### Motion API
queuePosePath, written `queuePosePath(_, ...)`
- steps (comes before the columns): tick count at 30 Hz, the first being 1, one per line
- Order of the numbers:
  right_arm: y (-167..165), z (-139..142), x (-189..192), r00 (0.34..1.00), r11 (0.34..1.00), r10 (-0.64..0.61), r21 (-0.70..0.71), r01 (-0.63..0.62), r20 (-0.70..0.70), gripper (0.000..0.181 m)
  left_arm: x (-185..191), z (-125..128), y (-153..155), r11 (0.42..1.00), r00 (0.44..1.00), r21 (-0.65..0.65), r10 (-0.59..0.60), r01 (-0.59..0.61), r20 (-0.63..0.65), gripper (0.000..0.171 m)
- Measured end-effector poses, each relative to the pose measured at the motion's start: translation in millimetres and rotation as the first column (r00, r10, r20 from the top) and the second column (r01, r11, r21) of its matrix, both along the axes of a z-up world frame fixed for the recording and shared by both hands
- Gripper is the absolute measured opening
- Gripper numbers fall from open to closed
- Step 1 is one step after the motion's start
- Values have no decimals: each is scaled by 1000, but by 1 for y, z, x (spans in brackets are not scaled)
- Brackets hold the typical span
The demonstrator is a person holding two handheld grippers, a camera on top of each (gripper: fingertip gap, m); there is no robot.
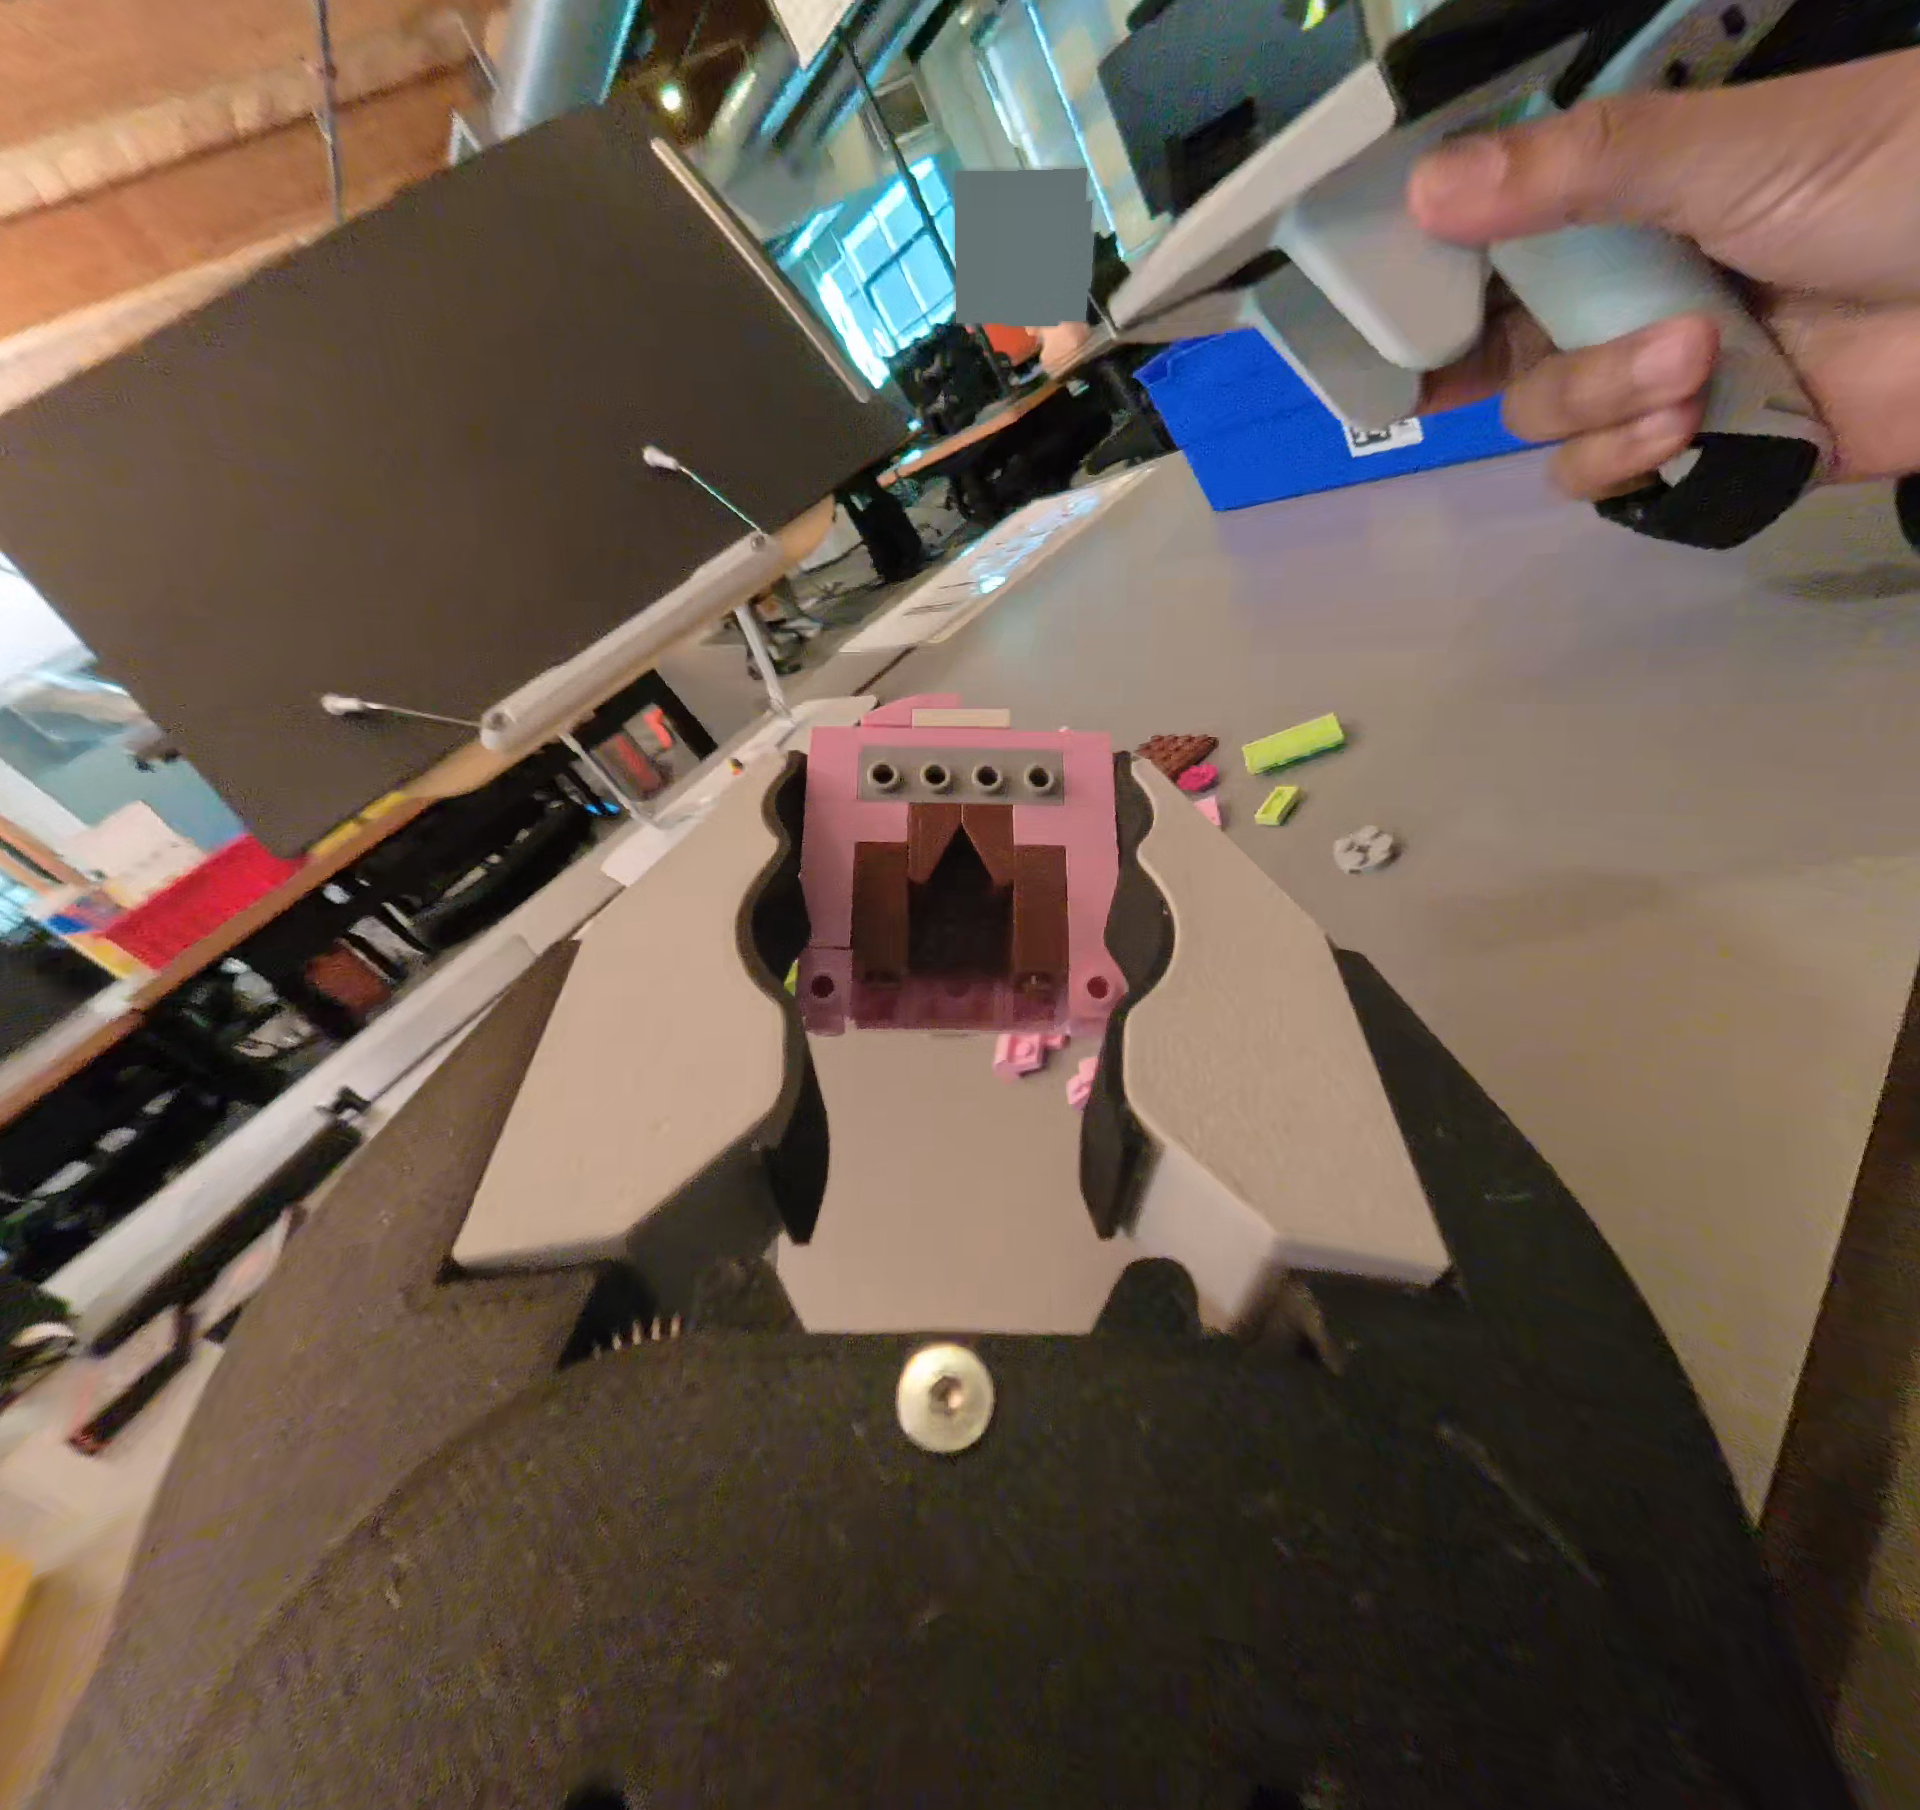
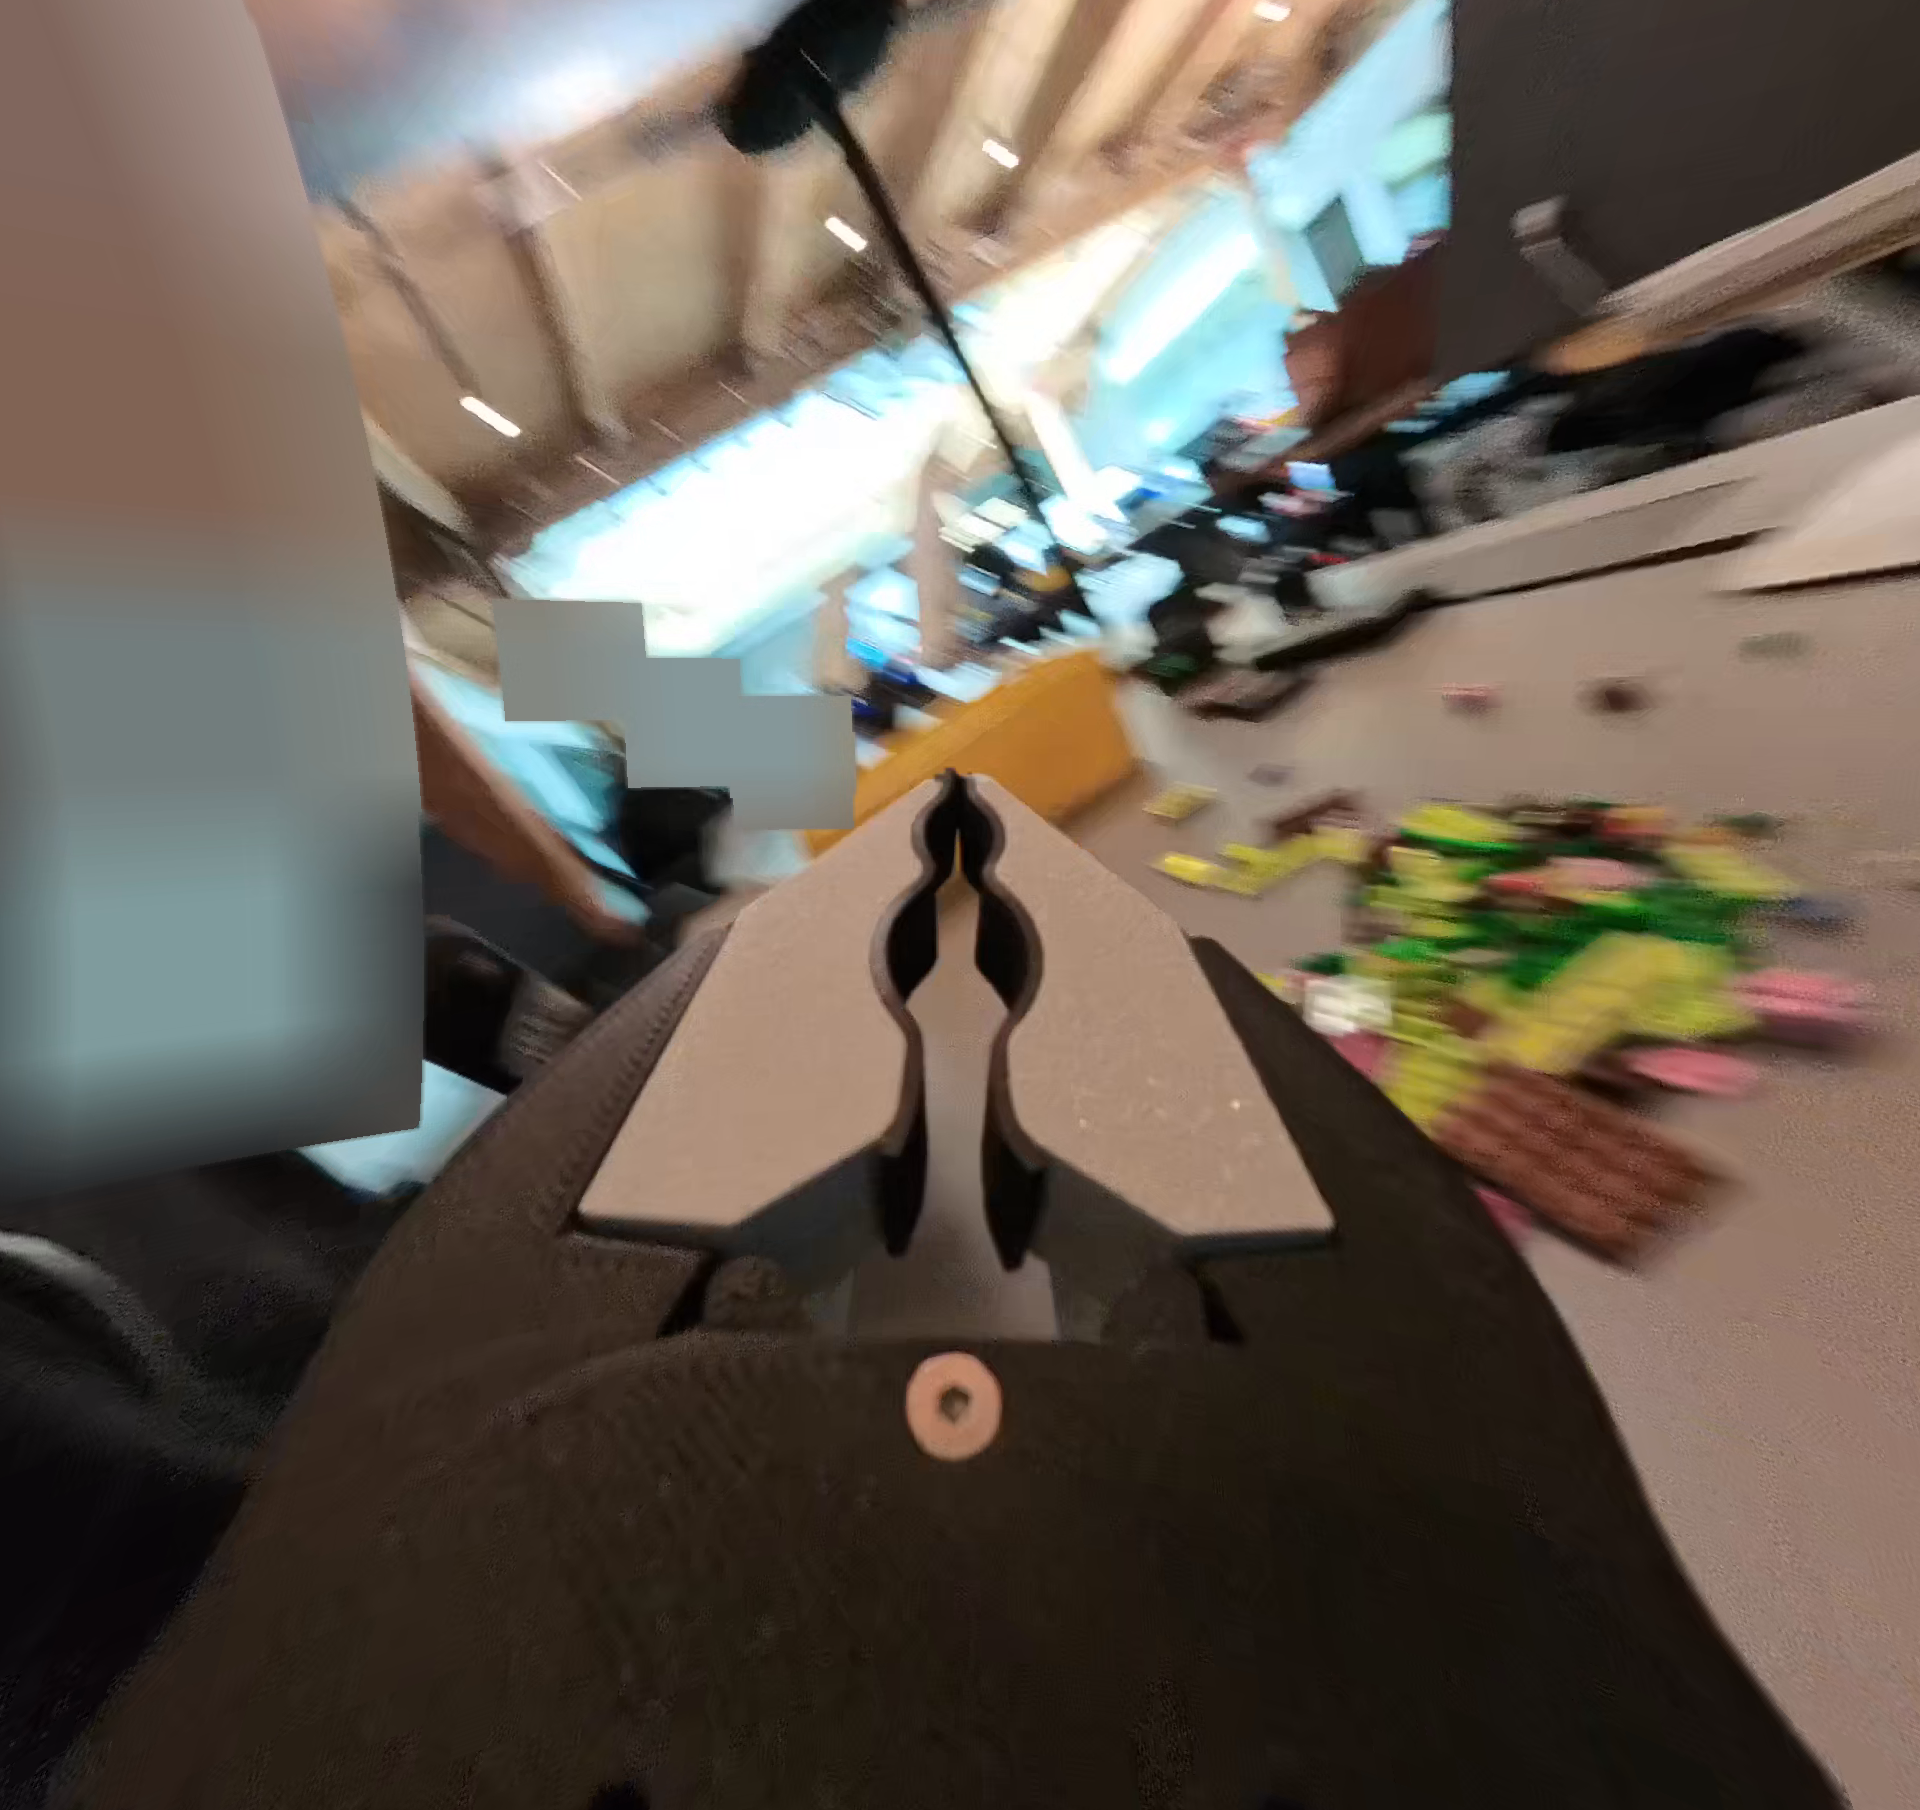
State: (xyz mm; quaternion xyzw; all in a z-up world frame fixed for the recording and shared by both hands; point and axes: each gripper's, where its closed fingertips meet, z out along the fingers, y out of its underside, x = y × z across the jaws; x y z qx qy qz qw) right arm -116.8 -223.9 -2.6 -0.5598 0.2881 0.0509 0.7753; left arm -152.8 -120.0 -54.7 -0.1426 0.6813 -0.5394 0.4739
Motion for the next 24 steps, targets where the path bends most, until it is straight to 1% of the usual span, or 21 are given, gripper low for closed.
queuePosePath(1, 0, -6, 1, 999, 994, -39, -99, 42, 33, 0, 3, -3, -1, 1000, 1000, 6, 0, 0, -20, 56)
queuePosePath(2, 11, -7, -5, 998, 989, -23, -147, 32, 59, 0, 5, -6, -3, 1000, 1000, 27, 7, -7, -21, 56)
queuePosePath(4, 44, -14, -22, 995, 982, 37, -190, -19, 91, 2, 2, -5, -8, 999, 1000, 37, -15, 15, -6, 56)
queuePosePath(6, 78, -32, -36, 990, 963, 119, -252, -97, 71, 17, 0, -5, -6, 999, 1000, 36, -15, 15, 2, 56)
queuePosePath(7, 90, -39, -43, 985, 954, 164, -259, -148, 44, 28, -1, -4, -7, 999, 1000, 31, -24, 24, 1, 56)
queuePosePath(9, 104, -41, -52, 972, 952, 236, -199, -234, -13, 29, -3, -4, -9, 999, 999, 34, -39, 39, 5, 56)
queuePosePath(11, 108, -43, -53, 966, 951, 255, -168, -259, -49, 25, -5, -5, -11, 998, 999, 54, -42, 41, 22, 56)
queuePosePath(15, 107, -43, -51, 971, 955, 232, -175, -239, -56, 13, -6, -7, -13, 996, 999, 78, -39, 37, 32, 56)
queuePosePath(19, 106, -44, -52, 970, 948, 234, -206, -244, -71, 12, -6, -7, -15, 995, 999, 95, -27, 22, 47, 57)
queuePosePath(22, 103, -42, -52, 957, 949, 271, -137, -284, -107, 11, -7, -6, -17, 997, 999, 78, -30, 27, 37, 57)
queuePosePath(24, 102, -42, -51, 952, 949, 281, -115, -294, -119, 12, -6, -6, -17, 996, 999, 84, -25, 22, 42, 57)
